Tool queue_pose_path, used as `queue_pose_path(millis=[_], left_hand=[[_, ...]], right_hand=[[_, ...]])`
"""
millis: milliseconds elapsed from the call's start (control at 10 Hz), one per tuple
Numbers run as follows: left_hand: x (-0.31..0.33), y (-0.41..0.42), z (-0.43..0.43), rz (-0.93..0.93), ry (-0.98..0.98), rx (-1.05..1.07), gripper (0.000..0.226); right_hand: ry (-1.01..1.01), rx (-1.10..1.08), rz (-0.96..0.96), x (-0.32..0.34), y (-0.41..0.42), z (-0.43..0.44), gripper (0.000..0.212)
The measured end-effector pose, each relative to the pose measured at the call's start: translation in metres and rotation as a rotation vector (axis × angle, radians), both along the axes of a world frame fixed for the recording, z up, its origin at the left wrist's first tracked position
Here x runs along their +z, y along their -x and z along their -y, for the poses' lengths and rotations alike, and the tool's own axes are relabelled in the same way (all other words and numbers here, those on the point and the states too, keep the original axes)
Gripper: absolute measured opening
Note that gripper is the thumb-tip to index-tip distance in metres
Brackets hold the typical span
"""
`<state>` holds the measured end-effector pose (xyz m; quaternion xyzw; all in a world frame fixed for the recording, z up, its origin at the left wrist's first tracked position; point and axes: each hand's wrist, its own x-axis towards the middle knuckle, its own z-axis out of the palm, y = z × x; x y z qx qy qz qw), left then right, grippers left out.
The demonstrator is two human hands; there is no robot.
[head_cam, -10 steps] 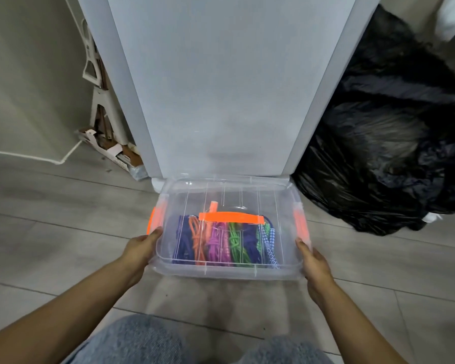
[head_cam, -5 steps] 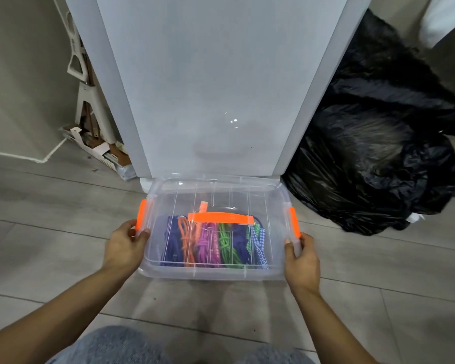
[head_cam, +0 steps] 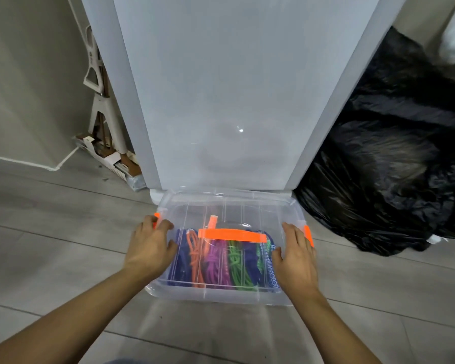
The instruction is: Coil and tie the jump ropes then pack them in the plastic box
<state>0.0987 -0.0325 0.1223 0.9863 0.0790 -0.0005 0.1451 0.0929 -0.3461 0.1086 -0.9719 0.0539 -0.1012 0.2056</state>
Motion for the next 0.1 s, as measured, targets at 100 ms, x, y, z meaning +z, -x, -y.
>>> queue_pose_path(millis=[100], left_hand=[[0.0086,-0.0196,0.0121,-0.077,-0.013,-0.067,0.035]], right_hand=[[-0.038,0.083,-0.044,0.0079,-0.0224,-0.0122,0.059]])
